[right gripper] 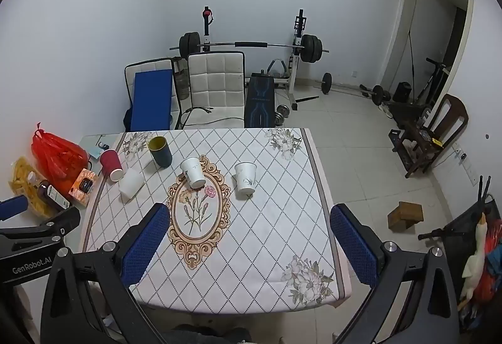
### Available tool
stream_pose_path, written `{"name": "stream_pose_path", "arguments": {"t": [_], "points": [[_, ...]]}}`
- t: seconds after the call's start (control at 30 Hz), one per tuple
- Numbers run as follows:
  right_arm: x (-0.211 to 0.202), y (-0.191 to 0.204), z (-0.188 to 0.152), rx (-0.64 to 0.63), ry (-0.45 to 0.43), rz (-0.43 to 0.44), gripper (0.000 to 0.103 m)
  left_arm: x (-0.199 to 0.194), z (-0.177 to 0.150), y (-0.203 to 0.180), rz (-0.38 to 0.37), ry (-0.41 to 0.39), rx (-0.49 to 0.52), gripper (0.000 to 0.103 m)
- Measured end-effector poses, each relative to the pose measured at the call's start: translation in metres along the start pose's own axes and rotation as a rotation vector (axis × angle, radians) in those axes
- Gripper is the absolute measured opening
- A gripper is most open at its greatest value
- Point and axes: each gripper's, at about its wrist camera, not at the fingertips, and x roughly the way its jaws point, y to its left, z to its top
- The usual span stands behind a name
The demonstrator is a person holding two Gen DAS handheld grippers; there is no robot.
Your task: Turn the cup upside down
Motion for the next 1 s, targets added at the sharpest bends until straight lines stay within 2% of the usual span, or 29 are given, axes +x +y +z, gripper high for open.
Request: {"name": "stream_pose_path", "arguments": {"t": [0.47, 0.57, 1.0], "points": [[-0.0001, 0.0022, 0.0013, 0.002, 0.007, 0.004, 0.103, -0.0013, 0.0091, -0.0057, -0.016, -0.014, -0.017, 0.103], [0.0009, 0.0025, 0.0015, 0.000, 0.007, 0.003, 0.103, -0.0056, 0.0080, 0.0039, -0.026, -0.024, -0.019, 0.103], [0.0029, 0.0065, 0.0036, -0.004, 0.008, 0.001, 0.103, -0.0060, 0.0083, 0.0042, -0.032, -0.027, -0.024, 0.103]]}}
